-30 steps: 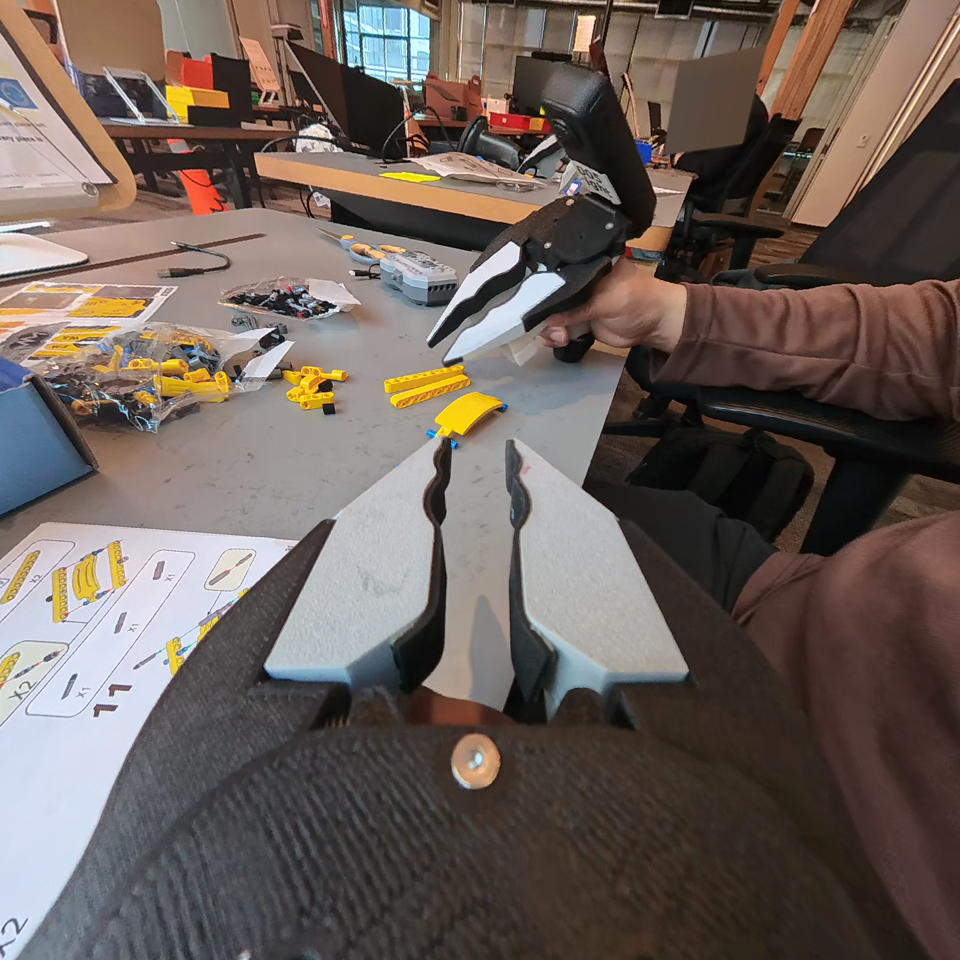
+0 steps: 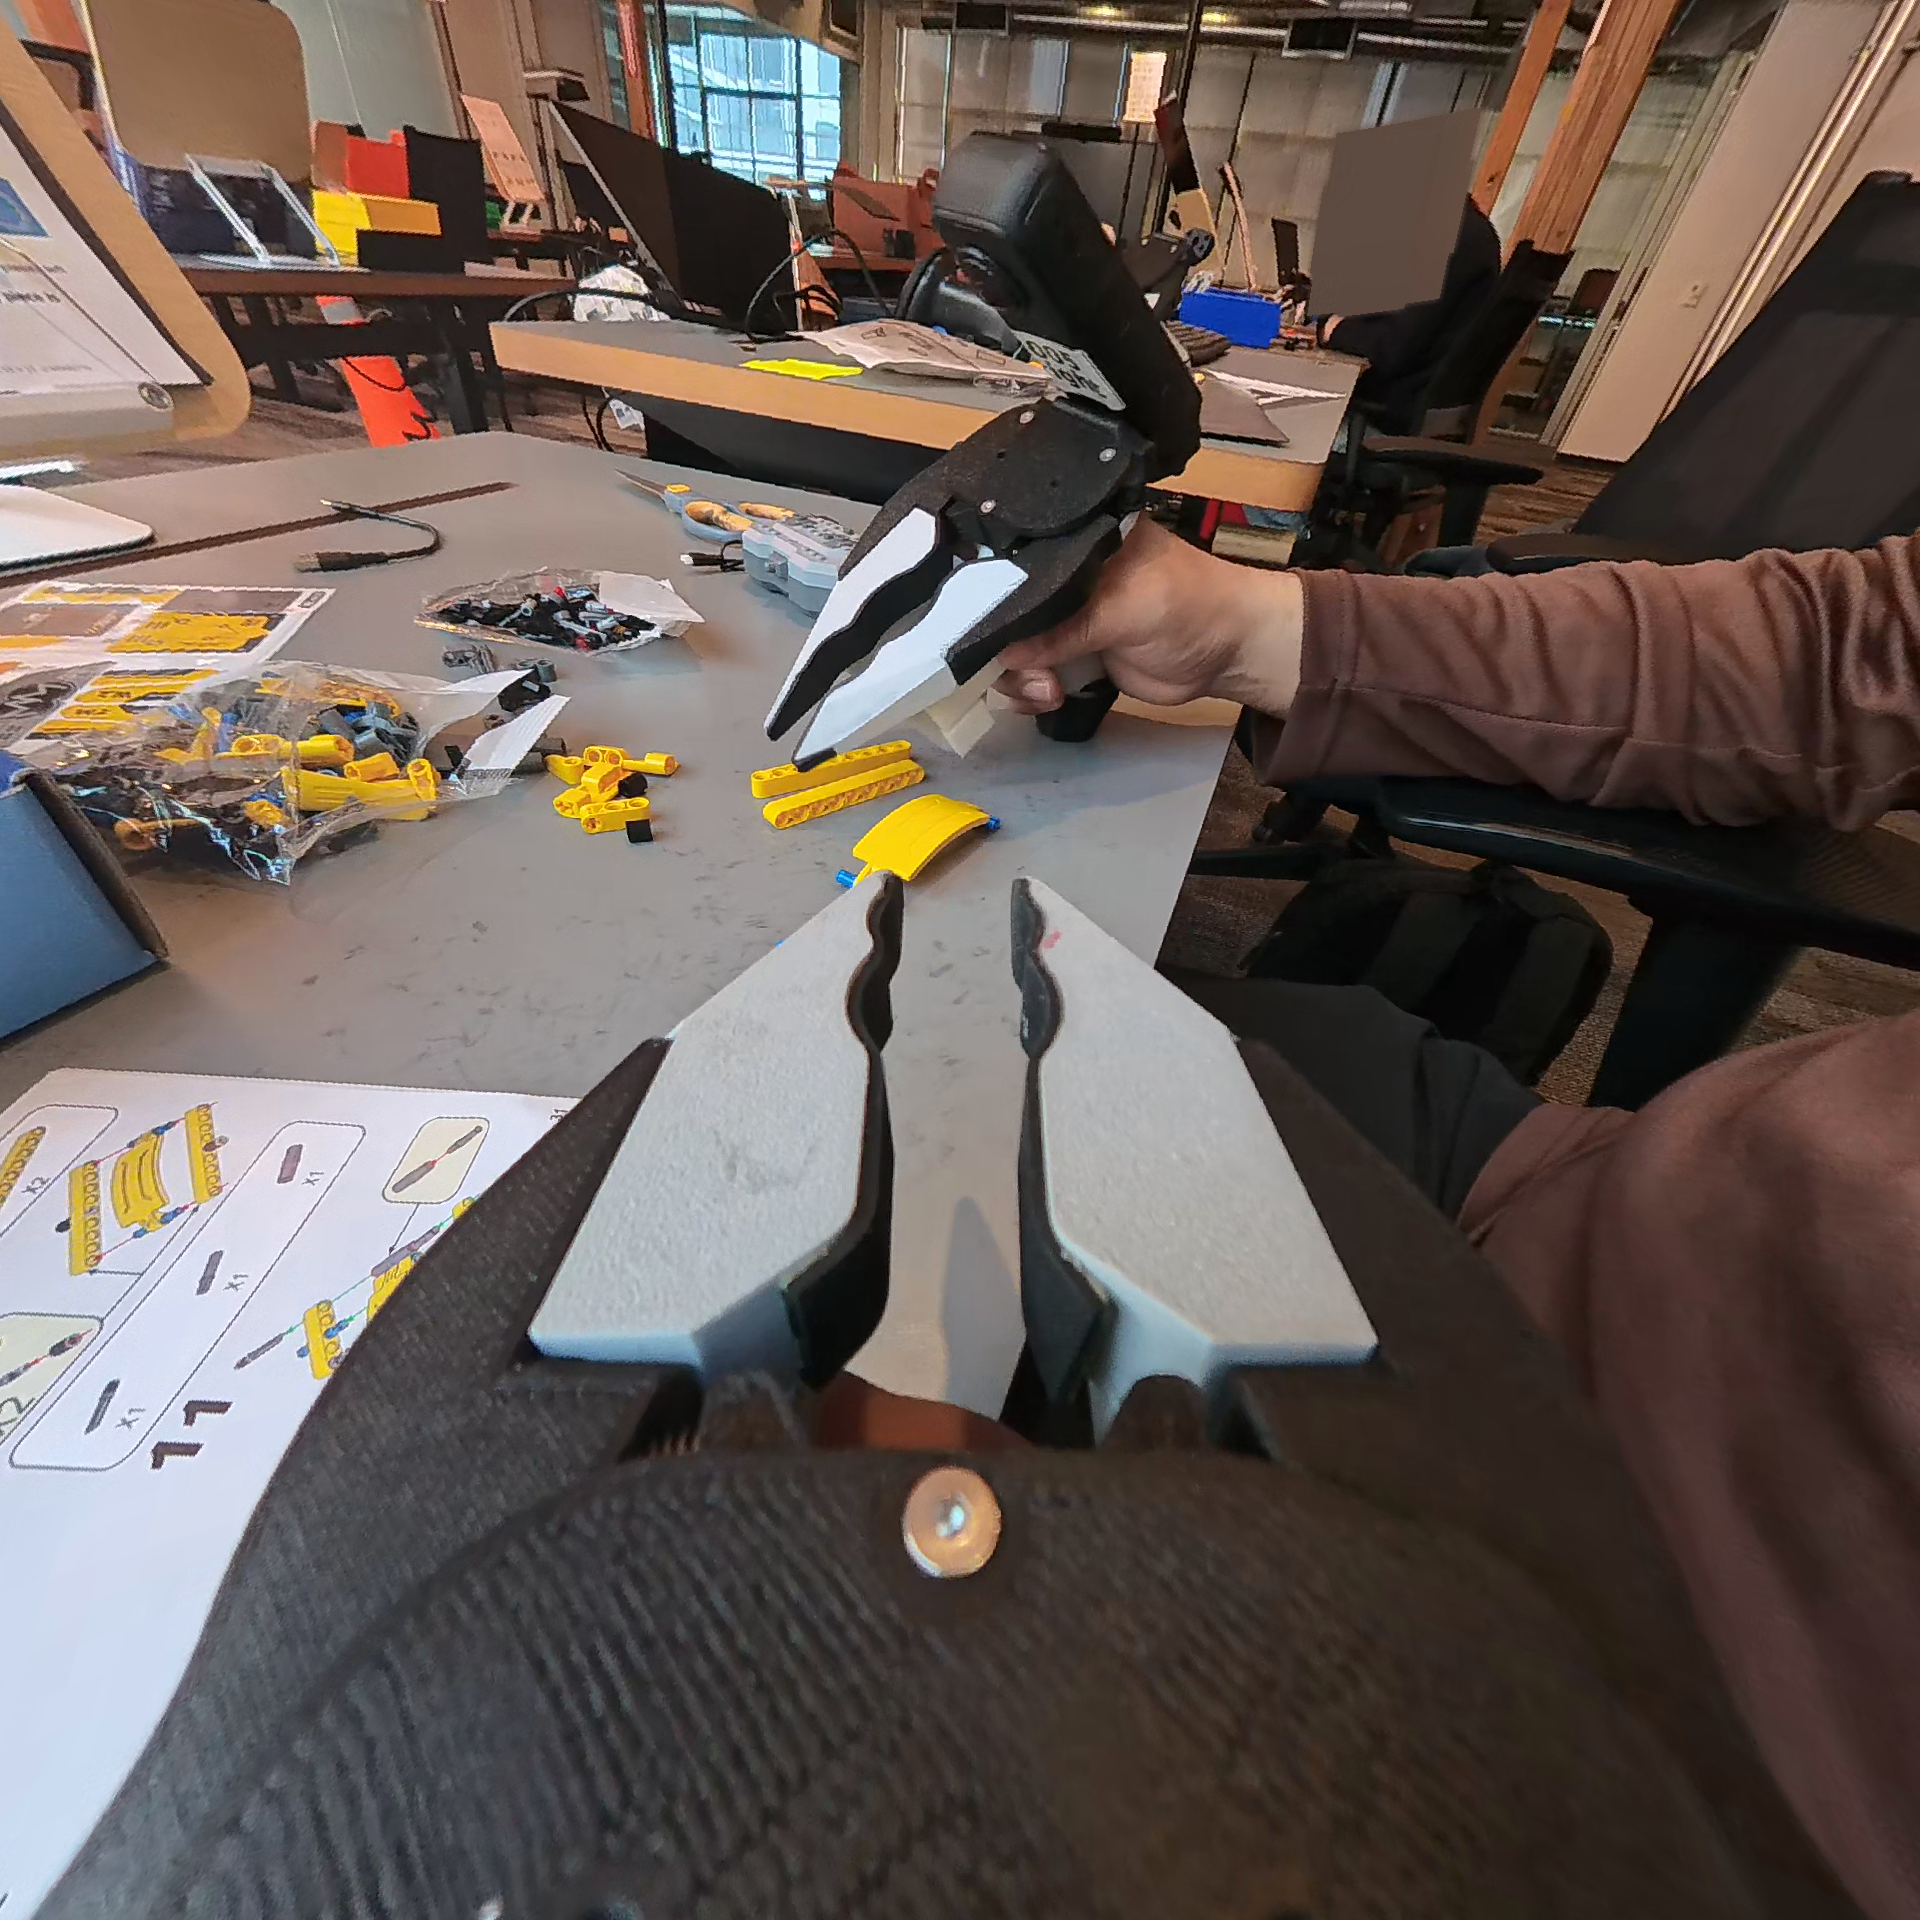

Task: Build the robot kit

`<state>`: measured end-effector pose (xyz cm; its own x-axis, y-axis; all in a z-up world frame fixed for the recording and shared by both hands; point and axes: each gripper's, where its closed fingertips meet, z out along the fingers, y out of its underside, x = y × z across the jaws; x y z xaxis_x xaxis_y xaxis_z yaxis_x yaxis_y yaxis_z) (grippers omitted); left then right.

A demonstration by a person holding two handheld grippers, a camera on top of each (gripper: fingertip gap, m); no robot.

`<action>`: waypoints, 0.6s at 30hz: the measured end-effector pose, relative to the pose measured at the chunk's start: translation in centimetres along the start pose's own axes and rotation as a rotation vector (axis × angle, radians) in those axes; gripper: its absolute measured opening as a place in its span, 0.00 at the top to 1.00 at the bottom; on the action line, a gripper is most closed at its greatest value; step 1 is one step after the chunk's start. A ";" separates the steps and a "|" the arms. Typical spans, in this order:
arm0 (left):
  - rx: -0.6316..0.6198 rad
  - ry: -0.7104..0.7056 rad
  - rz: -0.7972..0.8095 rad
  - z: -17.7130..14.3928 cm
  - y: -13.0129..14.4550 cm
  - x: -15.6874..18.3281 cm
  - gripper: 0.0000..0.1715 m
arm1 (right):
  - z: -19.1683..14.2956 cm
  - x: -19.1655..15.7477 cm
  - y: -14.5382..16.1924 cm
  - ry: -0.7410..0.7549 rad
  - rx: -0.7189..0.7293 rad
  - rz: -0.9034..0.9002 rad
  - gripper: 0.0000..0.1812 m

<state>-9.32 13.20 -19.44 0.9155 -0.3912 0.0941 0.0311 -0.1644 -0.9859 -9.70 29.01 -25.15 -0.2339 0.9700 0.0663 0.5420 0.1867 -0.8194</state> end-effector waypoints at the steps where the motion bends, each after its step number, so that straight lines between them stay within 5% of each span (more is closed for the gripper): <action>1: -0.001 -0.001 0.001 0.0 0.0 0.0 0.90 | 0.0 0.1 0.0 0.000 0.003 0.006 0.90; 13: 0.005 -0.006 0.009 0.0 0.0 0.0 0.90 | -0.2 1.4 -0.5 0.053 0.035 0.051 0.90; 18: 0.012 -0.171 -0.085 0.0 -0.2 -2.8 0.91 | -0.6 2.5 -1.0 0.119 0.073 0.074 0.90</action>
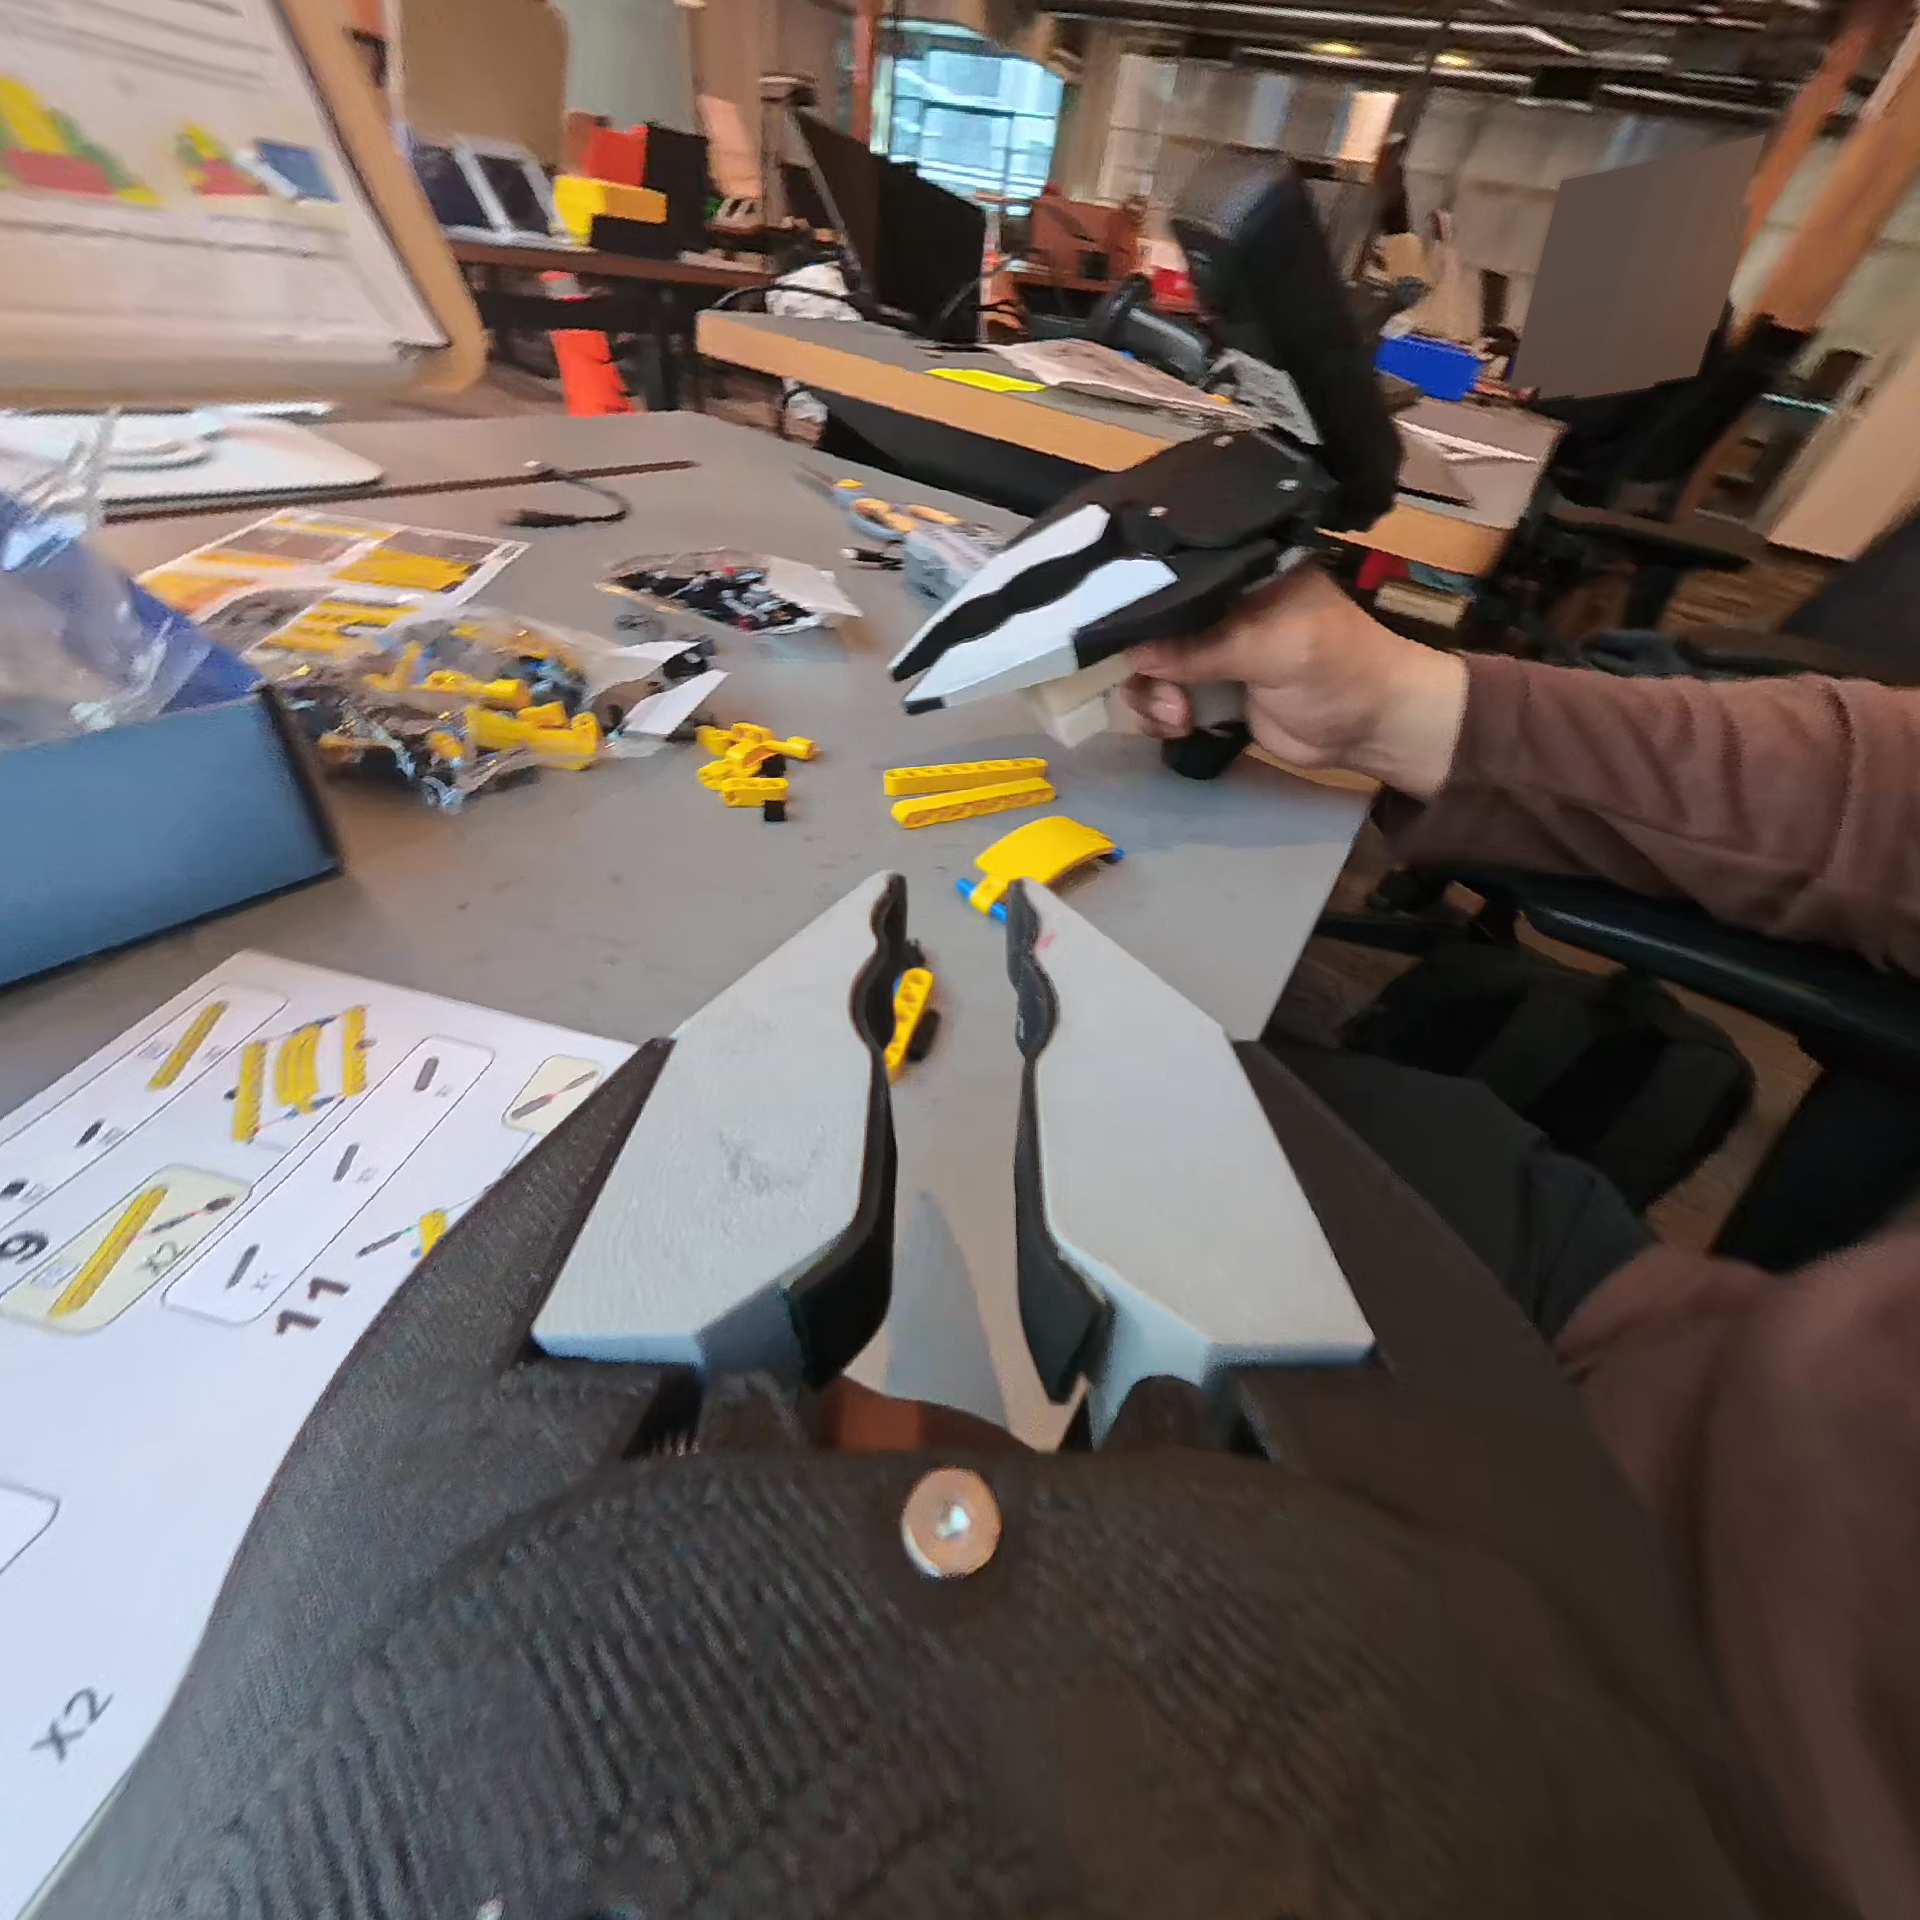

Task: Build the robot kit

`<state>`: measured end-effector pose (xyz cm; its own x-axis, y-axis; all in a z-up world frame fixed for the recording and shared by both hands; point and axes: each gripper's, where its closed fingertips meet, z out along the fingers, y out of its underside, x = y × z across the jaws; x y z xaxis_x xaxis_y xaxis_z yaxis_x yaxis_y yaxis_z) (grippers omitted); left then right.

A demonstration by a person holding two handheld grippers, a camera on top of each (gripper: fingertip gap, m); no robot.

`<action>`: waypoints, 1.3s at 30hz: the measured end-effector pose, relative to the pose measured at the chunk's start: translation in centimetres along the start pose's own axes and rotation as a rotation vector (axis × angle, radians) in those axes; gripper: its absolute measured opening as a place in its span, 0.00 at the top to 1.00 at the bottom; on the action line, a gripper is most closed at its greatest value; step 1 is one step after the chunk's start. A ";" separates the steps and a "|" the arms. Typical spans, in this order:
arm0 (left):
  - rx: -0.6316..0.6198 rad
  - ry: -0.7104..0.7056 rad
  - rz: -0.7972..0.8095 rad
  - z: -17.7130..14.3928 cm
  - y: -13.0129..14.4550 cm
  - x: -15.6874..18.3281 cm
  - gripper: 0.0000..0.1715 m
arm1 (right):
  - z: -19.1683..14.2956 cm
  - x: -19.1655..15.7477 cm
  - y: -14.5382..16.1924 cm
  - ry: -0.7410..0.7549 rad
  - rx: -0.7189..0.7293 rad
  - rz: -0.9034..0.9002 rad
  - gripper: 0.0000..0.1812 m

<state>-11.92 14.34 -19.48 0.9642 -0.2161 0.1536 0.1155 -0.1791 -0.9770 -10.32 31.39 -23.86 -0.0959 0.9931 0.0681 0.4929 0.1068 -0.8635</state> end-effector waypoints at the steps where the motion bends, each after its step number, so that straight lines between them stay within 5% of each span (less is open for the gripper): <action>1: -0.004 -0.018 -0.017 0.1 0.0 -0.4 0.91 | 0.0 0.1 0.0 0.004 -0.001 0.004 0.90; 10: -0.054 -0.087 -0.134 0.5 0.6 -2.2 0.93 | 1.6 -0.3 -0.6 -0.022 -0.015 -0.051 0.91; 33: -0.089 -0.065 -0.144 0.8 1.0 -2.0 0.93 | 5.2 0.0 -0.4 -0.102 -0.135 -0.035 0.92; 39: -0.123 -0.074 -0.153 1.1 1.4 -2.2 0.93 | 2.8 -2.6 -2.5 -0.203 0.037 -0.071 0.93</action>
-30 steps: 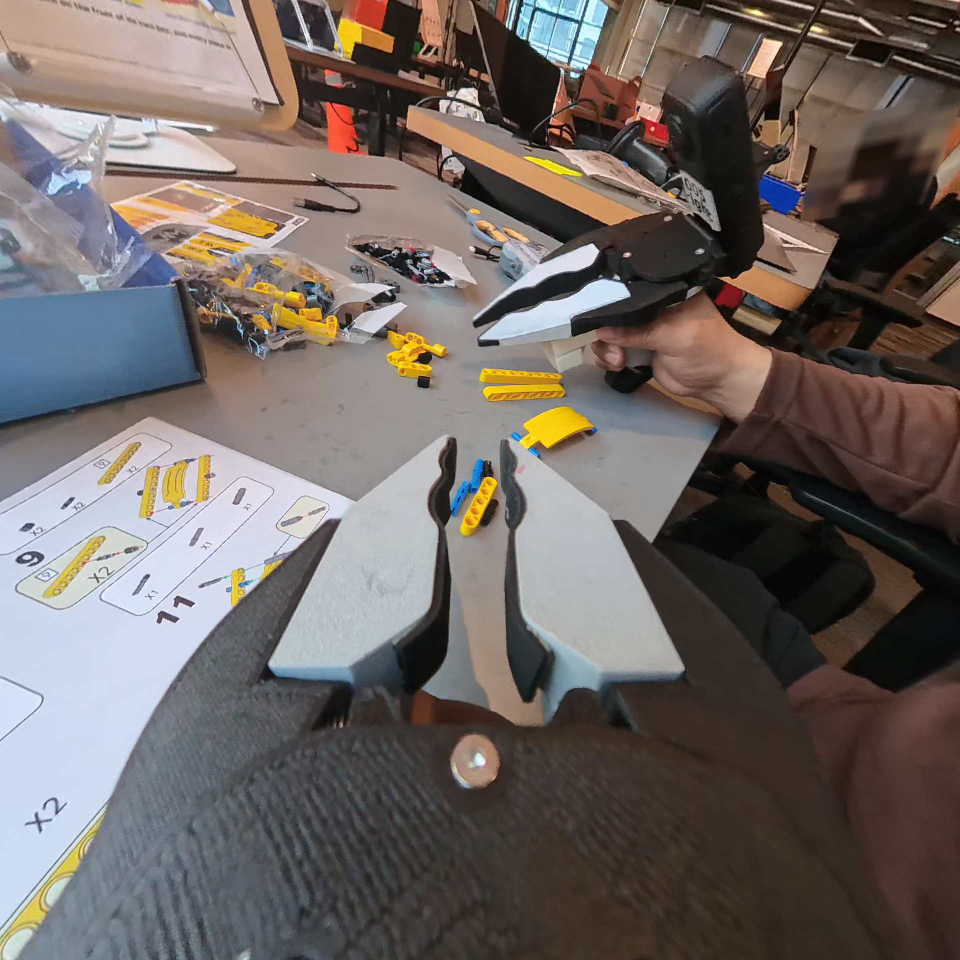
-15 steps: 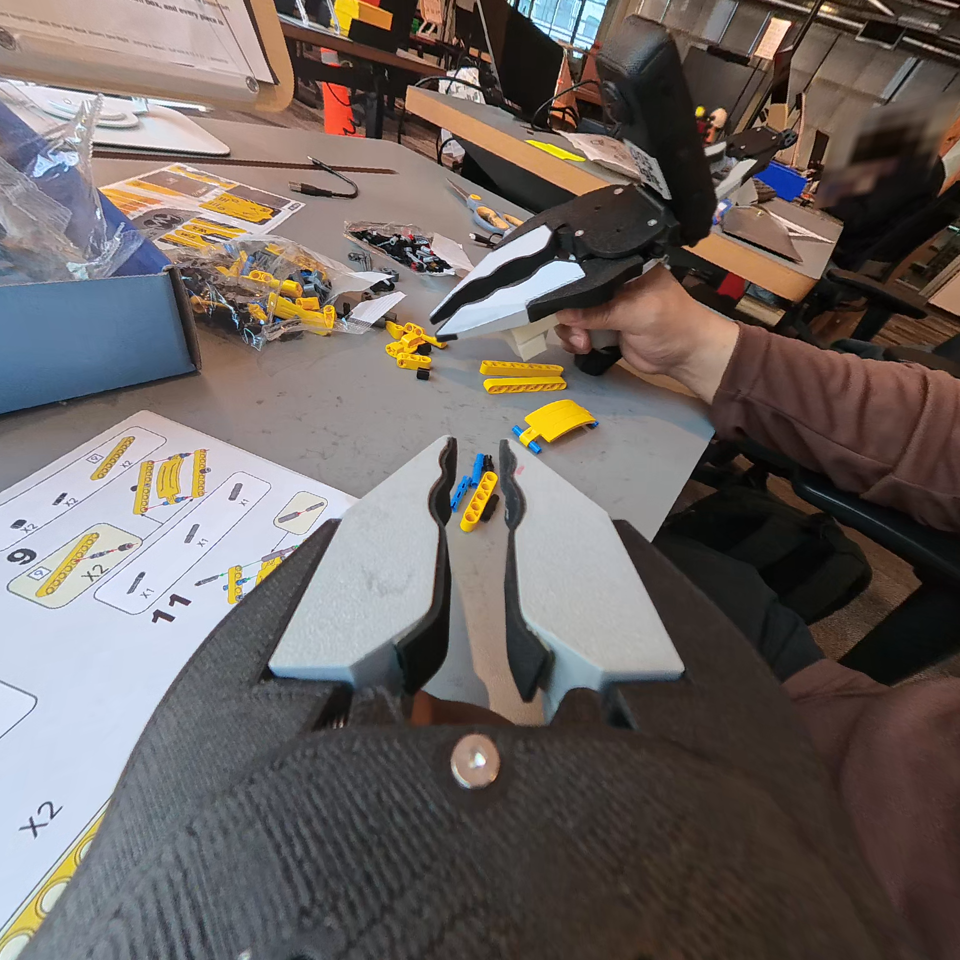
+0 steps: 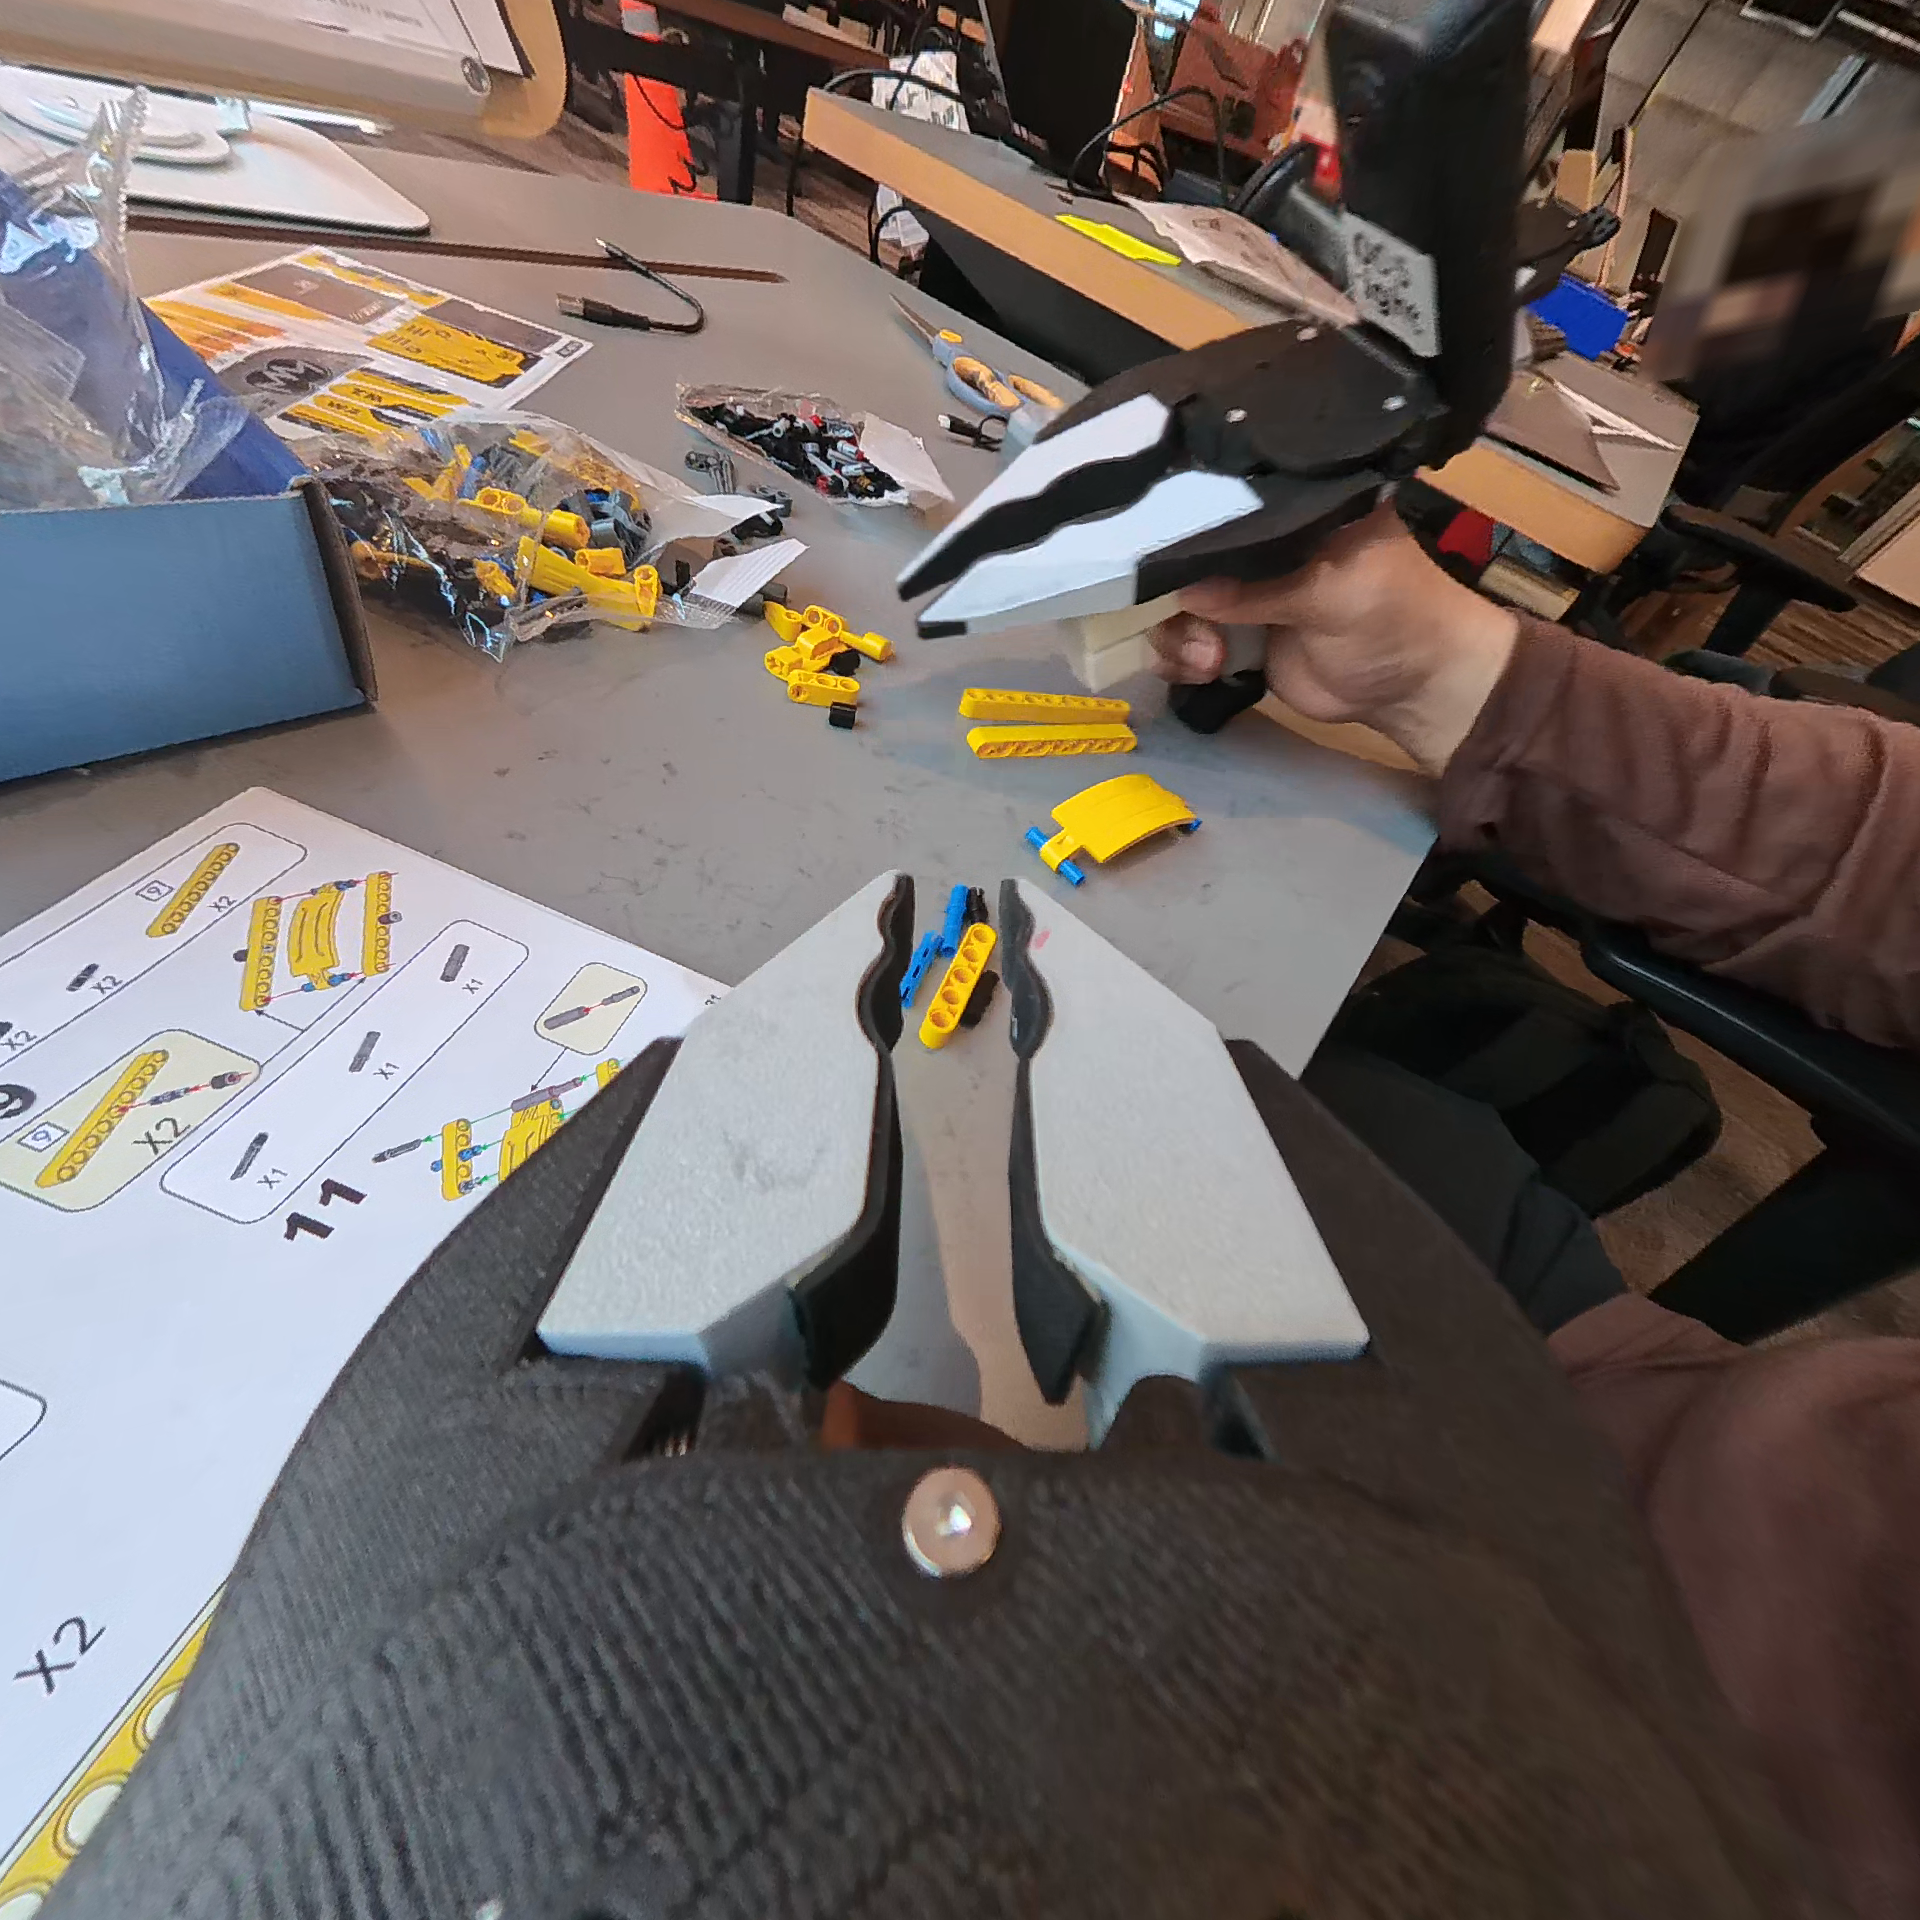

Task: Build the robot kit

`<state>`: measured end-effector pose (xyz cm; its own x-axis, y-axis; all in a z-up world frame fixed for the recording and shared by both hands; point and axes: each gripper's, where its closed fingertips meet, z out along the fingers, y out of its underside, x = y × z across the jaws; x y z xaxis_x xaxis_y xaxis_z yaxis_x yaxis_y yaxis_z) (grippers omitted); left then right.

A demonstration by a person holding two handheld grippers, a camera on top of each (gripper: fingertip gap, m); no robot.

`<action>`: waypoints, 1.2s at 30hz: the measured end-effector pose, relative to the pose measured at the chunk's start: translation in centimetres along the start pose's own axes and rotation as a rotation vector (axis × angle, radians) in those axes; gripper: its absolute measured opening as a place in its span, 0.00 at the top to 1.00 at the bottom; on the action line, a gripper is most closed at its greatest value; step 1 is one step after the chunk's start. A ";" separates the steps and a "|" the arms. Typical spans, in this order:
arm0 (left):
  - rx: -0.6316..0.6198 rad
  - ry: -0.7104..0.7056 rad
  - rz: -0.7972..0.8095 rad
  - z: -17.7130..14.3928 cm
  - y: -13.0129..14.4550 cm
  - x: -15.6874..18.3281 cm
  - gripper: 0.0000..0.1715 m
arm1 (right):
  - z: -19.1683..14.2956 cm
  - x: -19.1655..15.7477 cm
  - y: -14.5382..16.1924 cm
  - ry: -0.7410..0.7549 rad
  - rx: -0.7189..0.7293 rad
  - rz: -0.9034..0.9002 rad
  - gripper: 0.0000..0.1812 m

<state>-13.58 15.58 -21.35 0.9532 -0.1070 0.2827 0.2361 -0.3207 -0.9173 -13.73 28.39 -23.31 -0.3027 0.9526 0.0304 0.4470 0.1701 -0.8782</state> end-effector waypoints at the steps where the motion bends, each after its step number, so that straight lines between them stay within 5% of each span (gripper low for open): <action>1: -0.015 -0.005 0.002 0.1 0.2 0.0 0.93 | -0.3 -0.9 -0.1 -0.026 0.008 -0.002 0.93; 14: -0.378 -0.014 0.117 2.2 4.6 0.2 0.89 | -0.6 -9.4 1.2 -0.170 -0.131 -0.315 0.93; 19: -0.416 -0.057 0.097 2.5 5.0 -0.5 0.97 | -0.5 -9.6 1.2 -0.178 -0.128 -0.311 0.93; 36: -0.404 -0.083 0.028 2.2 4.9 -1.4 0.96 | 0.9 -8.5 1.6 -0.104 -0.232 -0.287 0.93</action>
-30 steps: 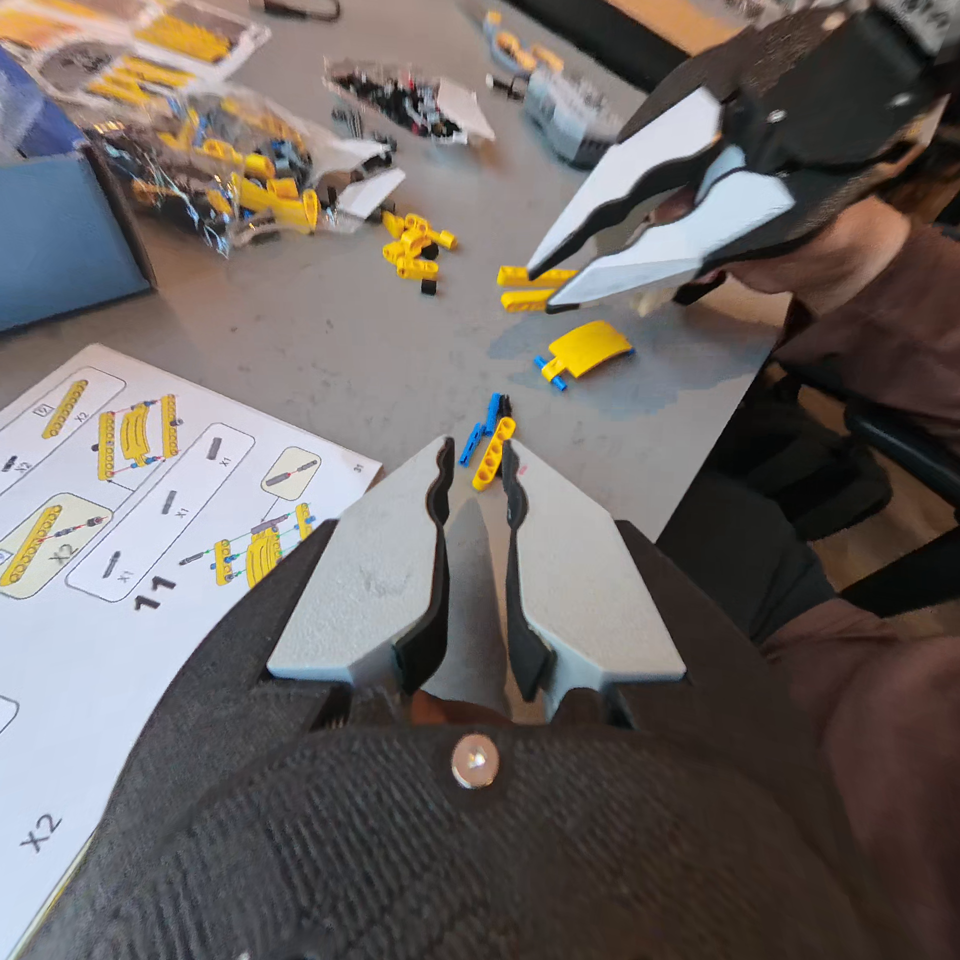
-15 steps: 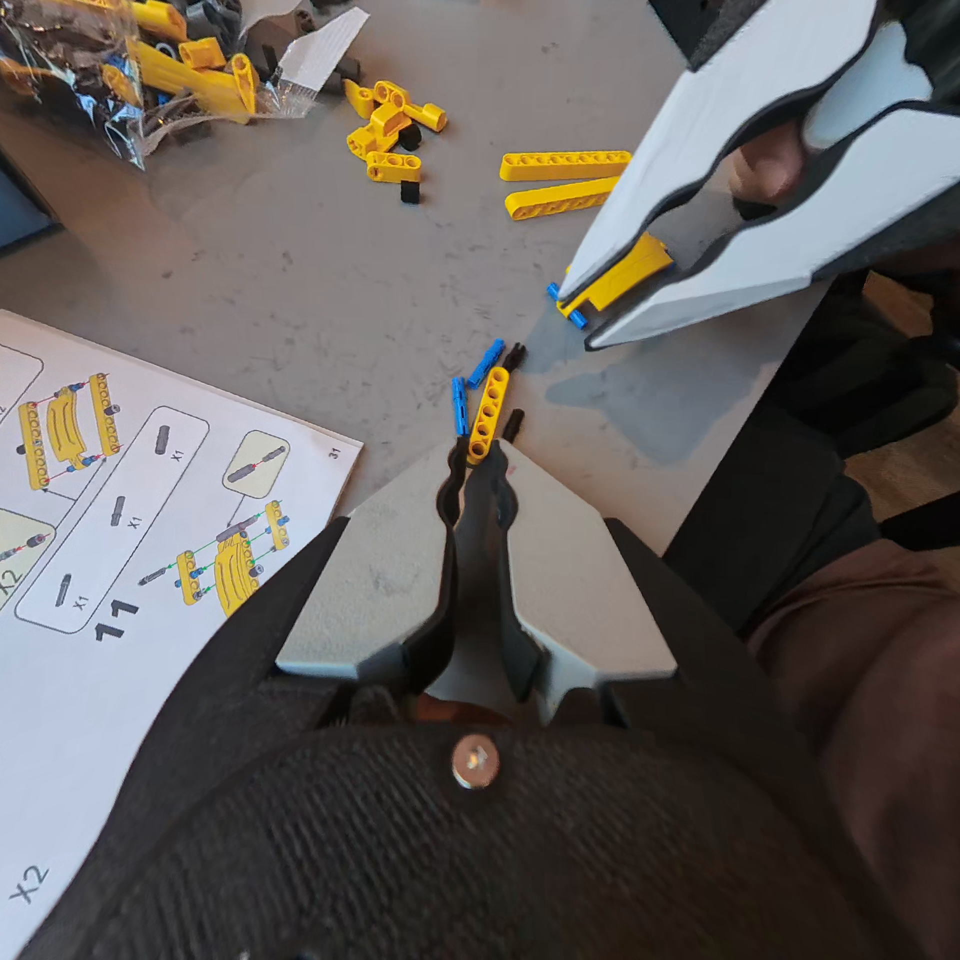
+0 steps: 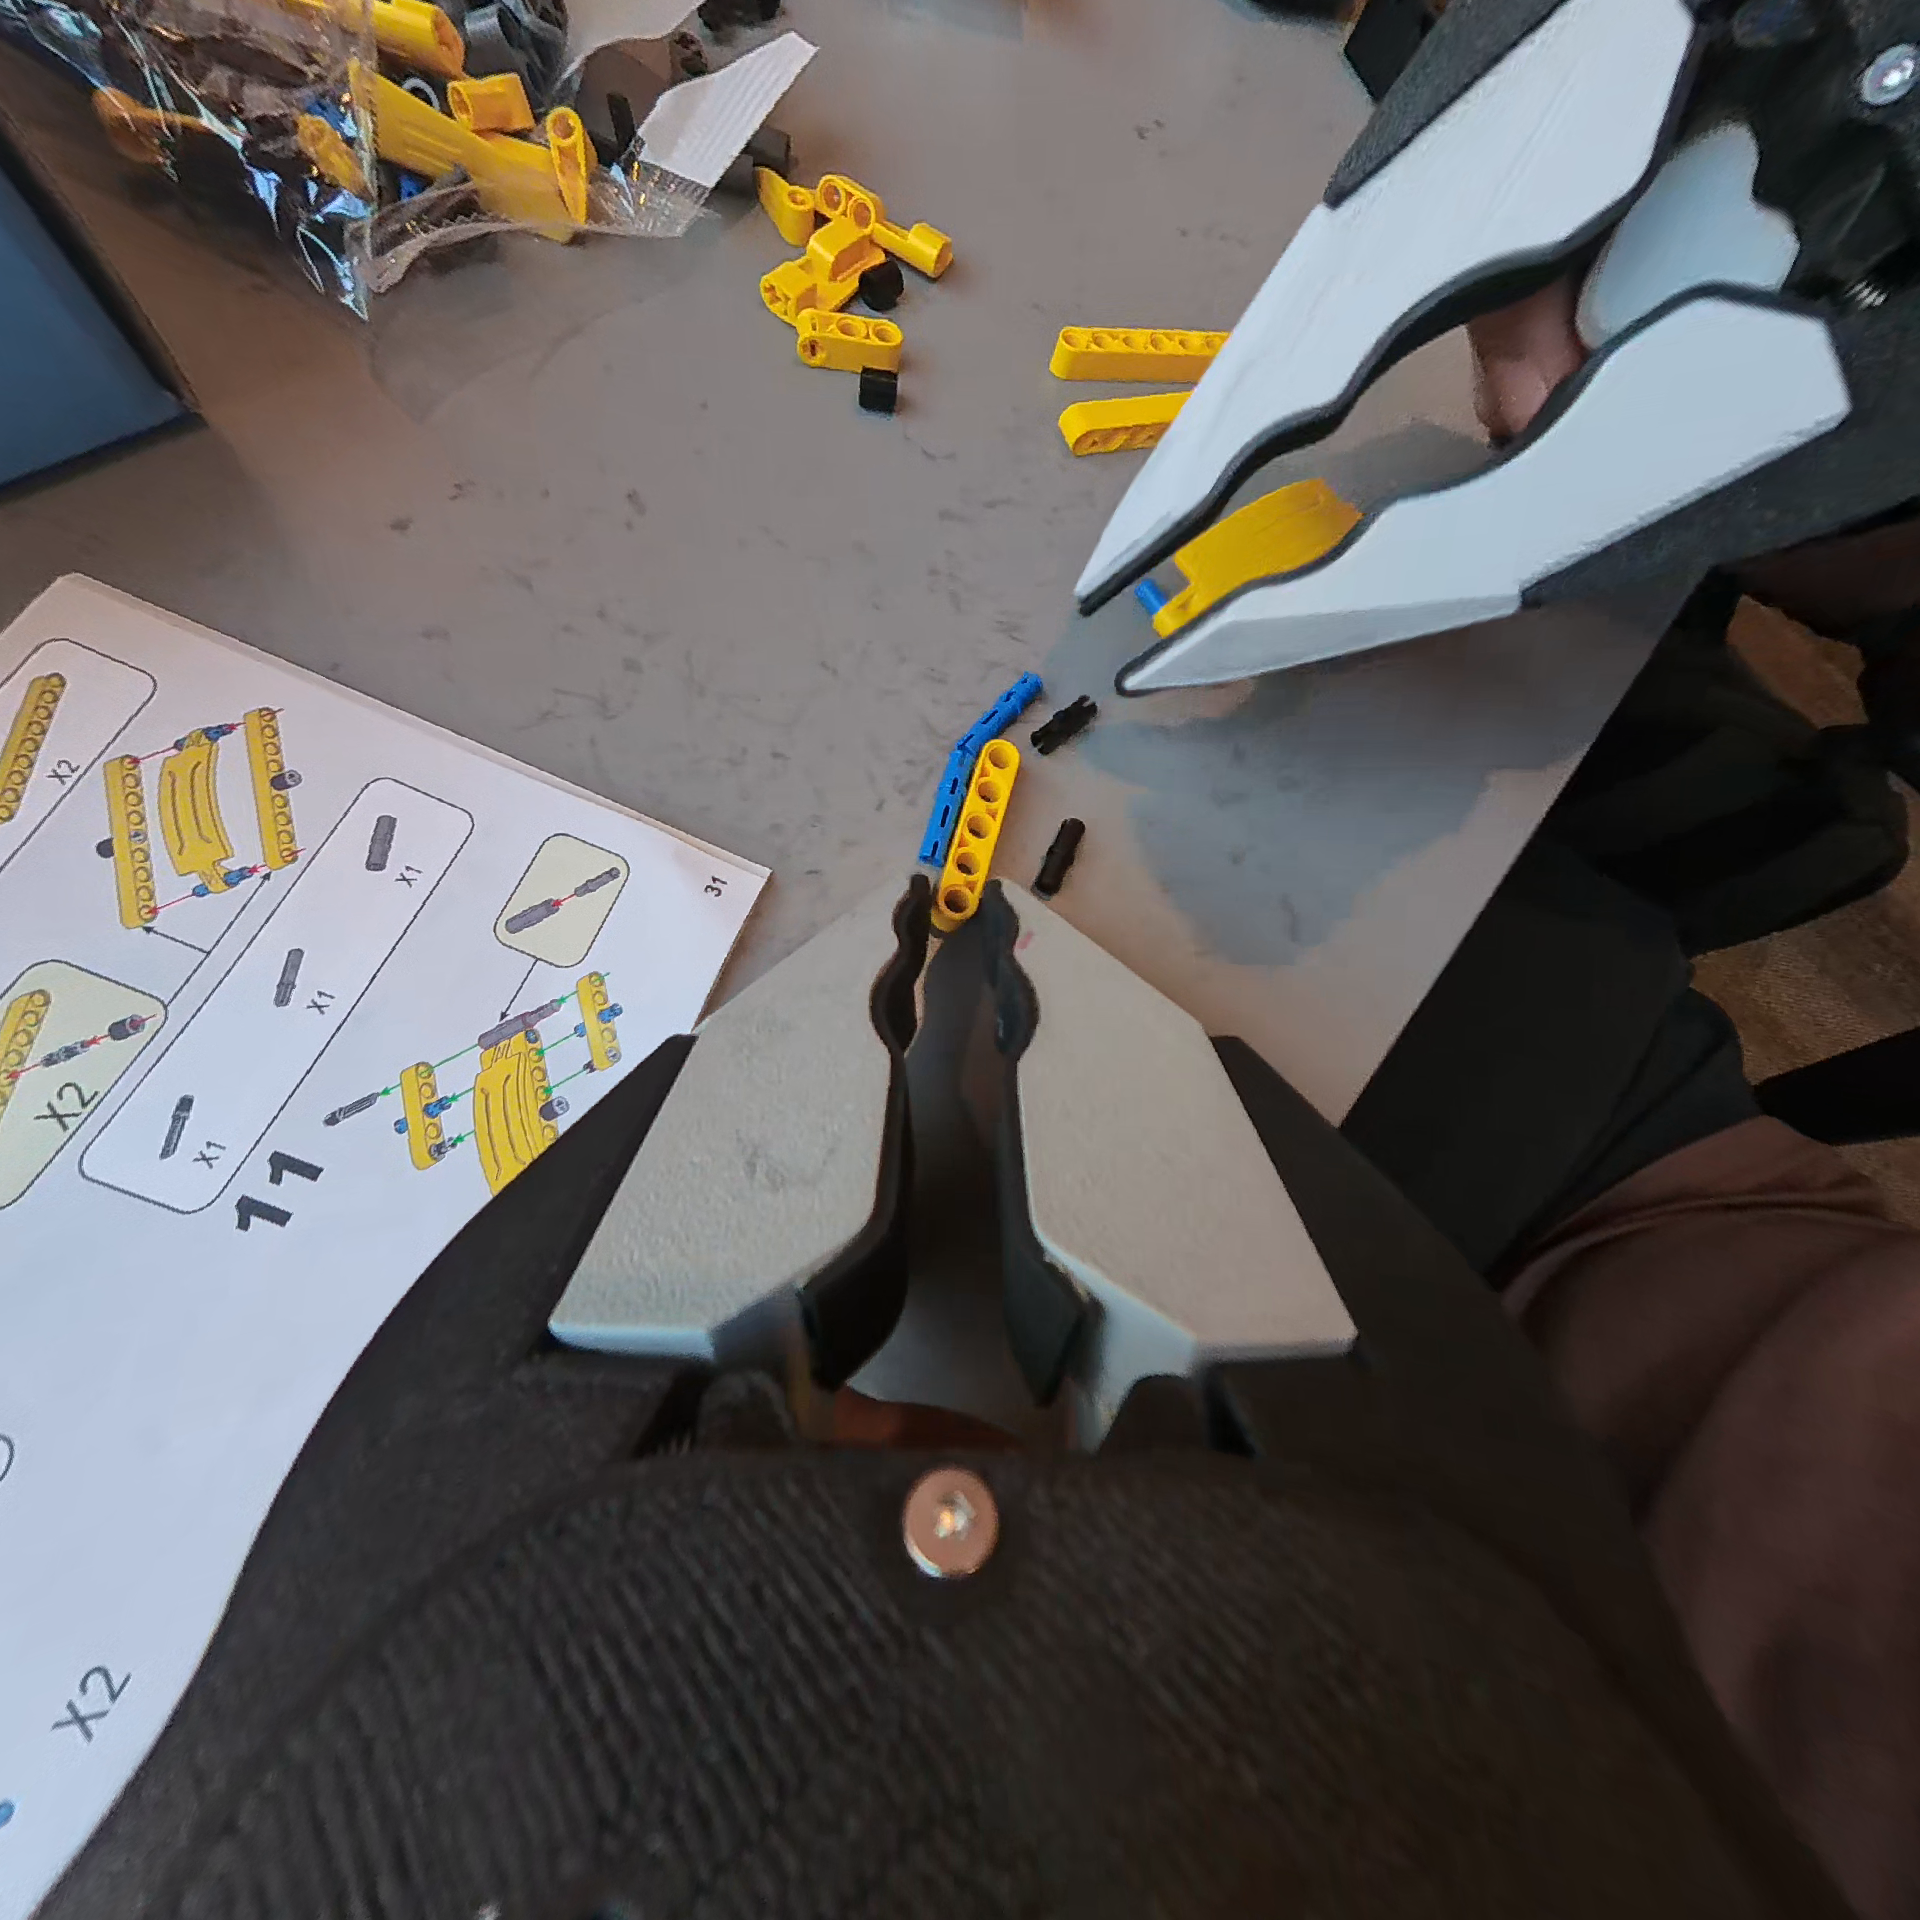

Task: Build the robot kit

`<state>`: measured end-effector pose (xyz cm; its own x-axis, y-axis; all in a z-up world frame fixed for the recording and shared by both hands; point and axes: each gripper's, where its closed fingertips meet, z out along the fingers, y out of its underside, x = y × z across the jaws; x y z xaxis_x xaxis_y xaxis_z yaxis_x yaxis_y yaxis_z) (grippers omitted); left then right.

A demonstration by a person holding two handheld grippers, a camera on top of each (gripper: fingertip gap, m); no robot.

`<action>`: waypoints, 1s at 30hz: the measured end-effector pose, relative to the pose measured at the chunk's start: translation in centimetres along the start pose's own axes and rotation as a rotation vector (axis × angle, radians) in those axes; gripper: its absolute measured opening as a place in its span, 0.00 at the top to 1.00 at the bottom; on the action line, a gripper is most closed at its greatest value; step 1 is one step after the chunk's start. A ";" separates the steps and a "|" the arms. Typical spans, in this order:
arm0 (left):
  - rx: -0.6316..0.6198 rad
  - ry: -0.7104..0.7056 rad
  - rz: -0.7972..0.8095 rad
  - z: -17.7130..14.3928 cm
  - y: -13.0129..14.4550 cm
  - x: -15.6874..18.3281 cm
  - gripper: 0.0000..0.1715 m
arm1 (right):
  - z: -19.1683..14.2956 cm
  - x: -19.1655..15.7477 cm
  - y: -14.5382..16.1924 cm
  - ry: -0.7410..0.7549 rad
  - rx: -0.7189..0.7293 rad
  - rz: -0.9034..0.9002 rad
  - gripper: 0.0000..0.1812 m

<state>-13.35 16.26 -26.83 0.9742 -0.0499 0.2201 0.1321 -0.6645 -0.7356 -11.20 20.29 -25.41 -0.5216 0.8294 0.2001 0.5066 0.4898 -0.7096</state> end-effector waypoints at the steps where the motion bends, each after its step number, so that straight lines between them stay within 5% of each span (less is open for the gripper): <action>1: 0.000 -0.001 0.002 0.0 0.0 0.0 0.96 | -0.2 0.3 -0.3 -0.003 0.014 0.031 0.94; 15: 0.010 -0.092 0.161 -0.5 -1.0 -0.4 0.90 | 0.9 0.8 -0.2 -0.114 -0.043 0.081 0.93; 30: -0.208 -0.023 0.334 1.1 -0.8 -0.4 0.93 | 1.2 0.4 0.1 -0.156 -0.040 0.085 0.93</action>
<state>-13.62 17.60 -27.03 0.9614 -0.2739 -0.0253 -0.2303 -0.7516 -0.6181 -12.23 20.37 -26.22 -0.5743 0.8181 0.0313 0.5788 0.4328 -0.6911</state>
